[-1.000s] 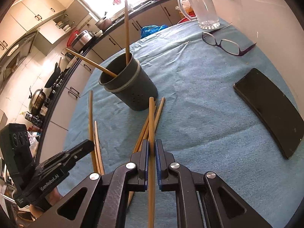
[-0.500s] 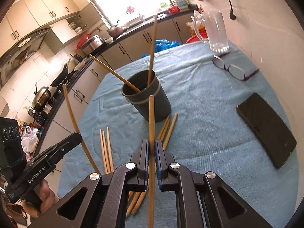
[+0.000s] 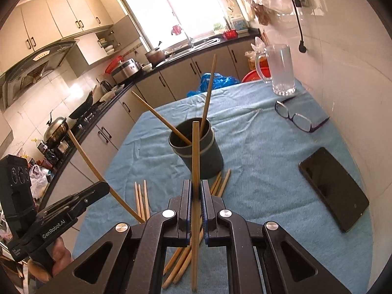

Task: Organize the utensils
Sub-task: 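Lift the chopstick and carry it over the grey holder with the right tool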

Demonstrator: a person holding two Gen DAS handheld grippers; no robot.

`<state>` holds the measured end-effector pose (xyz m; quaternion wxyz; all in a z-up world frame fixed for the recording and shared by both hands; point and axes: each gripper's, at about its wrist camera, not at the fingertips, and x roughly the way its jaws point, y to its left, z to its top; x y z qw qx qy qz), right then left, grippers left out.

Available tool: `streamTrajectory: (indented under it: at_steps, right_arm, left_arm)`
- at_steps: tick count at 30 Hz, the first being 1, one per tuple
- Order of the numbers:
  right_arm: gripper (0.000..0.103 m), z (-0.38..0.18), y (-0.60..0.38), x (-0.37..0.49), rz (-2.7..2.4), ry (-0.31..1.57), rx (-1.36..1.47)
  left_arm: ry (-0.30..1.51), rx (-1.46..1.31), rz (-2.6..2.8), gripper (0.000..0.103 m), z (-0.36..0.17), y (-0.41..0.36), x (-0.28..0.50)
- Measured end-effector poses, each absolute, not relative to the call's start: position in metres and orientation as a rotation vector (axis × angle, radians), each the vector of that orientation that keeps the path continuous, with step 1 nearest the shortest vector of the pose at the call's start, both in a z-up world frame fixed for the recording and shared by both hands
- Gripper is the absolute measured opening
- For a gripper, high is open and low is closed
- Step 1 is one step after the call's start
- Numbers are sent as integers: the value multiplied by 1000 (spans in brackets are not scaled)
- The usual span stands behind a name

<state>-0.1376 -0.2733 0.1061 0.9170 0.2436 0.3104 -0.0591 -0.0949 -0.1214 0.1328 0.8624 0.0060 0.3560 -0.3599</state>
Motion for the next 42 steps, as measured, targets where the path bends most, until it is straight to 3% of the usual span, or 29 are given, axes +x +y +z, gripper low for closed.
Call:
streamTrajectory:
  at_steps: [24, 42]
  right_arm:
    - [8, 151, -268, -132, -130, 530, 409]
    - [8, 209, -274, -110, -144, 420, 377]
  left_arm:
    - [696, 34, -755, 6, 157, -123, -93]
    - [604, 43, -788, 6, 217, -135, -74]
